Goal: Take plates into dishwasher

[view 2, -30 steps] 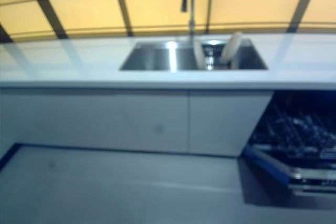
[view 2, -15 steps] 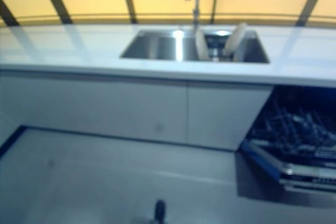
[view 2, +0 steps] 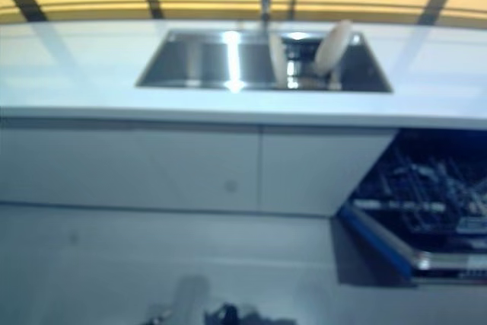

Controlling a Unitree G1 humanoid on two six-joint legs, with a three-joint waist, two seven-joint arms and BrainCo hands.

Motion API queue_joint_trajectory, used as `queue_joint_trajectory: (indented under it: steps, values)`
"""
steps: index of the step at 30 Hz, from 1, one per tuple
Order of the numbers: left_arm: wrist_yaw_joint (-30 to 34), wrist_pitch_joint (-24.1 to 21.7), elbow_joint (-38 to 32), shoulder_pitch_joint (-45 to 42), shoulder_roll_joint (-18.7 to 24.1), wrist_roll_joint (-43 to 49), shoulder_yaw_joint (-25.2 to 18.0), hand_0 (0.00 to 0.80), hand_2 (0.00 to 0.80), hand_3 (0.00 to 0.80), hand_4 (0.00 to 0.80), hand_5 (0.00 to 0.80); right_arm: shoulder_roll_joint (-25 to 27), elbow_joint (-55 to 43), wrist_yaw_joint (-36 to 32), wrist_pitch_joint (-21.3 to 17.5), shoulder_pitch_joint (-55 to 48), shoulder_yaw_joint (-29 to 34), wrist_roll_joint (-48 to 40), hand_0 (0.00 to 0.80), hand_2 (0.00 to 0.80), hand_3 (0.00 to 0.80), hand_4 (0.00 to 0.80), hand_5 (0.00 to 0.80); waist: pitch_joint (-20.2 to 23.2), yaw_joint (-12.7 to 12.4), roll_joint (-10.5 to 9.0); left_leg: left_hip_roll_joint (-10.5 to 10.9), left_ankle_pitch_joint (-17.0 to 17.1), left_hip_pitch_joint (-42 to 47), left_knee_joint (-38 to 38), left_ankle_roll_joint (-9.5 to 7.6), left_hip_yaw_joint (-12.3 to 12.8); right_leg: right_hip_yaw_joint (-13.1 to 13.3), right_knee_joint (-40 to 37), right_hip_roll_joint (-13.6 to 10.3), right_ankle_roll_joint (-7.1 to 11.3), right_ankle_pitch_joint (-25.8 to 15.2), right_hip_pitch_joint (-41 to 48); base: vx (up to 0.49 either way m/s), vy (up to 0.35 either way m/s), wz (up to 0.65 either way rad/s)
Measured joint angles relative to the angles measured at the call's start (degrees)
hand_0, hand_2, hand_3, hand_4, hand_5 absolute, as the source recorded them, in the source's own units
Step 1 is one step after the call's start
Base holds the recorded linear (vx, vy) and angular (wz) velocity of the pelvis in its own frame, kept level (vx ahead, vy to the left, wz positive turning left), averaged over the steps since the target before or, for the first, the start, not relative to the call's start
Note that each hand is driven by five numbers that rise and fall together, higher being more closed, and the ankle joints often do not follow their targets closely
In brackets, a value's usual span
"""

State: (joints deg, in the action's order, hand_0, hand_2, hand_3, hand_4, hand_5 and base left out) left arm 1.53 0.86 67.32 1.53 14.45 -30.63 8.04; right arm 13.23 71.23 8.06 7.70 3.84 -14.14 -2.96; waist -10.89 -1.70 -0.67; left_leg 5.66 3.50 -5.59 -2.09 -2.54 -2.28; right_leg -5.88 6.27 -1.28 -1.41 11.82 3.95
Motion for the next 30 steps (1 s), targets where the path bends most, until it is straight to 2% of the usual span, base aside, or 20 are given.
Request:
queue_joint_trajectory:
  steps: [5,6,7,8,9,10,11,12,13,14,15,16,17,19,20,21,22,24,26,30]
  values:
    - [0.1,0.0,0.5,-0.5,-0.4,0.7,0.3,0.000,0.000,0.000,0.000,0.000,0.2,0.4,0.6,0.0,0.9,0.1,-0.9,0.000,0.000,0.000,0.000,0.000,0.9,-0.9,-0.22,1.0,-4.2,0.0,-3.5,-0.38,-0.5,-0.3,-2.2,-0.1,-0.01,0.2,3.3,0.277,0.117,0.07]
    - [0.1,0.1,1.4,-0.5,-0.5,1.4,0.4,0.000,0.000,0.000,0.000,0.000,0.5,1.2,1.3,-0.1,0.9,0.5,-1.8,0.000,0.000,0.000,0.000,0.000,1.7,-0.7,-0.27,1.9,-4.5,1.3,-1.9,-1.08,-1.5,-1.1,1.7,-0.8,1.20,1.9,2.2,0.237,0.246,0.05]
    - [0.1,0.0,1.4,-0.6,-0.7,2.0,0.6,0.000,0.000,0.000,0.000,0.000,0.8,1.1,1.7,0.0,0.9,1.3,-2.4,0.000,0.000,0.000,0.000,0.000,2.0,-0.7,0.32,1.0,-3.5,2.8,0.0,-1.16,-1.4,-1.7,8.7,-1.1,2.56,3.2,-0.9,0.238,0.292,-0.06]
    - [0.1,-0.1,1.7,-0.5,-0.6,3.0,1.0,0.000,0.000,0.000,0.000,0.000,1.1,1.0,2.1,-0.4,0.7,2.1,-2.5,0.000,0.000,0.000,0.000,0.000,2.2,-0.7,0.82,1.1,-3.6,3.9,0.5,-2.14,-0.8,-2.2,21.3,-2.0,3.26,3.7,-6.3,0.160,0.233,-0.17]
    - [0.1,-0.1,1.9,-0.6,0.0,3.1,1.7,0.000,0.000,0.000,0.000,0.000,1.2,0.6,2.3,-0.9,0.2,2.5,-2.5,0.000,0.000,0.000,0.000,0.000,2.2,-0.3,0.40,1.1,-3.4,5.4,1.2,-1.69,-0.5,-2.6,34.7,-4.2,3.92,2.1,-12.7,0.123,0.123,-0.11]
    - [0.1,-0.2,1.8,-1.0,0.5,3.6,2.0,0.000,0.000,0.000,0.000,0.000,1.3,0.0,2.3,-1.2,-0.6,2.6,-2.5,0.000,0.000,0.000,0.000,0.000,2.3,-0.1,-0.23,1.8,-3.6,7.4,2.0,-2.07,-0.1,-2.6,43.0,-6.6,4.08,1.4,-16.3,0.136,-0.020,-0.08]
    - [0.1,-0.3,1.6,-1.5,0.9,4.2,2.0,0.000,0.000,0.000,0.000,0.000,1.5,-0.1,2.3,-1.3,-1.6,2.5,-2.5,0.000,0.000,0.000,0.000,0.000,2.7,0.6,-0.46,2.2,-4.2,8.4,2.5,-2.81,0.9,-2.3,45.6,-8.1,4.08,1.5,-18.9,0.150,-0.111,-0.12]
    - [-0.2,-0.5,1.3,-1.9,1.1,4.1,2.1,0.000,0.000,0.000,0.000,0.000,1.7,0.0,2.3,-1.3,-1.9,2.5,-2.5,0.000,0.000,0.000,0.000,0.000,2.8,0.9,0.29,1.5,-5.0,9.2,3.0,-2.71,1.2,-2.6,41.8,-7.9,3.90,1.7,-20.5,0.163,-0.171,-0.27]
    - [-0.4,-0.6,1.3,-1.9,1.1,4.1,2.1,0.000,0.000,0.000,0.000,0.000,1.7,0.3,2.3,-1.5,-1.8,2.4,-2.5,0.000,0.000,0.000,0.000,0.000,3.0,0.9,1.79,-0.3,-4.9,9.7,3.3,-2.06,1.7,-2.8,29.3,-6.0,3.71,1.7,-19.8,0.136,-0.167,-0.42]
    - [-0.6,-0.4,1.3,-1.3,1.4,4.1,2.0,0.000,0.000,0.000,0.000,0.000,1.6,0.2,2.2,-1.9,-1.8,2.4,-2.5,0.000,0.000,0.000,0.000,0.000,2.7,0.9,2.26,-1.5,-4.9,10.0,3.4,-1.52,2.6,-2.4,18.7,-4.4,4.26,0.6,-19.7,0.097,-0.125,-0.41]
    - [-0.6,-0.2,1.4,-0.8,1.6,4.1,1.8,0.000,0.000,0.000,0.000,0.000,1.6,0.3,2.1,-2.1,-1.8,2.4,-2.5,0.000,0.000,0.000,0.000,0.000,2.7,0.8,2.32,-1.9,-5.0,9.9,3.4,-1.32,2.9,-2.0,13.6,-3.8,5.04,-0.4,-19.7,0.083,-0.121,-0.33]
    - [-0.7,0.1,1.4,-0.2,2.0,4.1,1.5,0.000,0.000,0.000,0.000,0.000,1.6,0.3,2.1,-2.4,-1.7,2.4,-2.5,0.000,0.000,0.000,0.000,0.000,2.3,0.8,2.64,-2.3,-5.3,9.8,3.4,-1.00,3.1,-0.9,7.4,-3.2,5.64,-2.5,-19.9,0.159,-0.142,-0.13]
    - [-0.6,0.2,1.4,0.4,2.4,4.1,1.4,0.000,0.000,0.000,0.000,0.000,1.7,0.4,2.0,-2.5,-1.5,2.4,-2.3,0.000,0.000,0.000,0.000,0.000,2.0,1.0,2.30,-2.4,-6.2,10.0,2.8,-0.55,3.0,0.7,3.7,-2.9,5.40,-6.2,-20.4,0.247,-0.194,-0.01]
    - [-0.6,1.1,0.4,0.8,2.4,4.1,1.4,0.000,0.000,0.000,0.000,0.000,1.8,0.5,1.6,-2.5,-1.8,2.3,-1.7,0.000,0.000,0.000,0.000,0.000,1.8,1.0,2.05,-2.4,-8.2,10.6,1.4,-0.11,2.4,0.5,5.1,-3.1,5.39,-8.0,-19.2,0.312,-0.225,0.21]
    - [-0.6,2.2,-1.0,0.7,2.0,4.3,1.4,0.000,0.000,0.000,0.000,0.000,2.1,0.1,0.5,-2.8,-1.9,2.0,0.2,0.000,0.000,0.000,0.000,0.000,1.7,1.2,2.38,-2.8,-10.5,11.0,-1.4,0.60,0.8,0.3,4.6,-2.7,4.77,-10.4,-16.8,0.274,-0.207,0.53]
    - [-0.3,3.0,-1.9,0.6,1.7,5.0,1.4,0.000,0.000,0.000,0.000,0.000,2.8,-1.3,-1.1,-3.3,-2.0,1.2,1.6,0.000,0.000,0.000,0.000,0.000,1.5,1.1,2.32,-3.2,-12.1,11.1,-3.3,1.31,-0.1,-0.7,4.2,-2.4,3.46,-12.2,-15.5,0.238,-0.178,0.58]
    - [0.0,3.7,-2.8,0.1,1.6,5.2,1.5,0.000,0.000,0.000,0.000,0.000,4.0,-3.5,-3.4,-4.5,-1.8,0.0,3.3,0.000,0.000,0.000,0.000,0.000,1.5,0.9,2.35,-3.8,-13.3,11.3,-4.3,1.94,-0.4,-1.2,3.6,-1.8,1.02,-14.1,-14.4,0.191,-0.138,0.39]
    - [0.3,4.8,-3.3,-1.0,1.7,5.3,1.4,0.000,0.000,0.000,0.000,0.000,7.5,-10.6,-9.6,-6.5,-0.7,-1.8,7.0,0.000,0.000,0.000,0.000,0.000,1.6,0.8,2.92,-5.6,-13.9,11.9,-4.2,2.68,-0.9,-2.4,1.4,0.0,-0.46,-14.7,-12.6,0.153,-0.132,0.18]
    - [0.3,6.4,-5.5,-2.3,2.1,7.0,1.3,0.000,0.000,0.000,0.000,0.000,13.2,-21.6,-17.0,-8.3,0.0,-4.6,9.2,0.000,0.000,0.000,0.000,0.000,1.5,0.5,2.79,-6.5,-14.0,11.6,-3.8,2.81,-1.0,-3.1,-0.7,1.2,-1.57,-15.4,-11.8,0.110,-0.101,0.13]
    - [1.4,8.7,-9.5,-4.6,3.8,9.6,-1.0,0.000,0.000,0.000,0.000,0.000,28.0,-46.2,-30.9,-7.5,1.5,-3.8,7.6,0.000,0.000,0.000,0.000,0.000,1.3,0.7,1.65,-7.7,-13.9,11.3,-2.5,2.80,-0.8,-4.2,-2.1,2.1,-2.54,-16.2,-11.6,0.071,-0.045,0.12]
